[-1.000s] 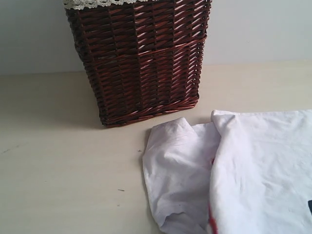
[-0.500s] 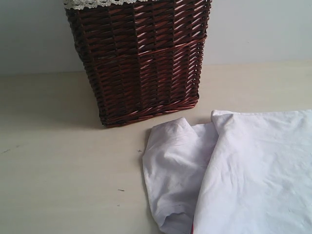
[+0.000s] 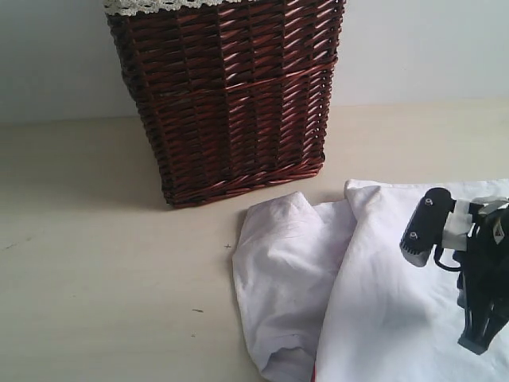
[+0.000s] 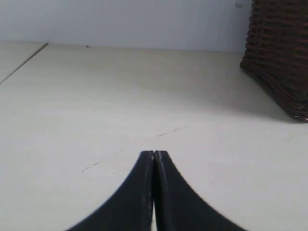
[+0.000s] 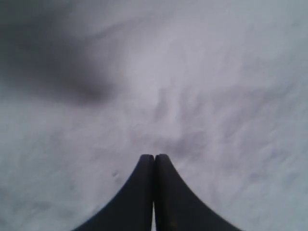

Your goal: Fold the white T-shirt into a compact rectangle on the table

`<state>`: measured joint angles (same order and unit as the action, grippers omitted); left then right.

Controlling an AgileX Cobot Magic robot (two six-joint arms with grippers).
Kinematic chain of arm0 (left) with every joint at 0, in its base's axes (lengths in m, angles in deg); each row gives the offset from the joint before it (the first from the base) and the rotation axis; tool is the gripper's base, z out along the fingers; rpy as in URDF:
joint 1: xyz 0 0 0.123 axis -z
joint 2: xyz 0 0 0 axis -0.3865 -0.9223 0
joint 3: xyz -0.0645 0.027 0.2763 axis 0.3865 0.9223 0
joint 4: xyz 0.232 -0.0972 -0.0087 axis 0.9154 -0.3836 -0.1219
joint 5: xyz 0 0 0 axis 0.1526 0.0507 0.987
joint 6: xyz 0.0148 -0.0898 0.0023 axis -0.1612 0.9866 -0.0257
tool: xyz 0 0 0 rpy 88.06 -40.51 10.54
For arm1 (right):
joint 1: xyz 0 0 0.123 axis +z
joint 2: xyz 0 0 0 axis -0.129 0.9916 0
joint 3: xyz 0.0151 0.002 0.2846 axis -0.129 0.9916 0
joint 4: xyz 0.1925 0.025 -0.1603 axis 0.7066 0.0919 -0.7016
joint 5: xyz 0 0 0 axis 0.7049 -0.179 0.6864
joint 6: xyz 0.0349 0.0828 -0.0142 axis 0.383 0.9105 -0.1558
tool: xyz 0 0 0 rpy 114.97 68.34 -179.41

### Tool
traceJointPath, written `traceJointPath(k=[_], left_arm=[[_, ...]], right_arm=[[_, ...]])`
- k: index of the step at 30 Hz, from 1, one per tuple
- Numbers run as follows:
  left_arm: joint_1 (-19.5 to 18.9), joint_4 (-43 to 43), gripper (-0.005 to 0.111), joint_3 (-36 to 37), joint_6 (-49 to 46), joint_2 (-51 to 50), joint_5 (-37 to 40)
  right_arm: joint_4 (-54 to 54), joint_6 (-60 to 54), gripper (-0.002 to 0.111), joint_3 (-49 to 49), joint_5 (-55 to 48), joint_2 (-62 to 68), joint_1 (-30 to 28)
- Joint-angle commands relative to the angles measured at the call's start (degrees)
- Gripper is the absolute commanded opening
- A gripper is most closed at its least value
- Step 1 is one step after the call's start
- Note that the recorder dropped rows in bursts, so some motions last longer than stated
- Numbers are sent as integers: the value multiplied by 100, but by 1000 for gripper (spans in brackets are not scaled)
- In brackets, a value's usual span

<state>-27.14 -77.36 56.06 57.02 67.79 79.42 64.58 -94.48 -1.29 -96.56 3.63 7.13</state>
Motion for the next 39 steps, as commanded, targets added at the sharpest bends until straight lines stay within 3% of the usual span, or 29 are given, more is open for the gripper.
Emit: traceJointPath(k=[1,11,21,29,39], left_arm=[[-22,10,0,-4,-8,23,-42],[-22,10,0,-4,-8,23,-42],[-22,10,0,-4,-8,23,-42],[-22,10,0,-4,-8,23,-42],[-22,10,0,-4,-8,23,-42]], right_arm=[[-134,153,0,3,505,390,-636],[-425,-204,0,3,1479,905,-2544],[-485,-568,0,3,2459,1855,-3851],[-355,-496,0,3,4032,1556,-4118],[-567,851,0,3,4498,-148,-4118]])
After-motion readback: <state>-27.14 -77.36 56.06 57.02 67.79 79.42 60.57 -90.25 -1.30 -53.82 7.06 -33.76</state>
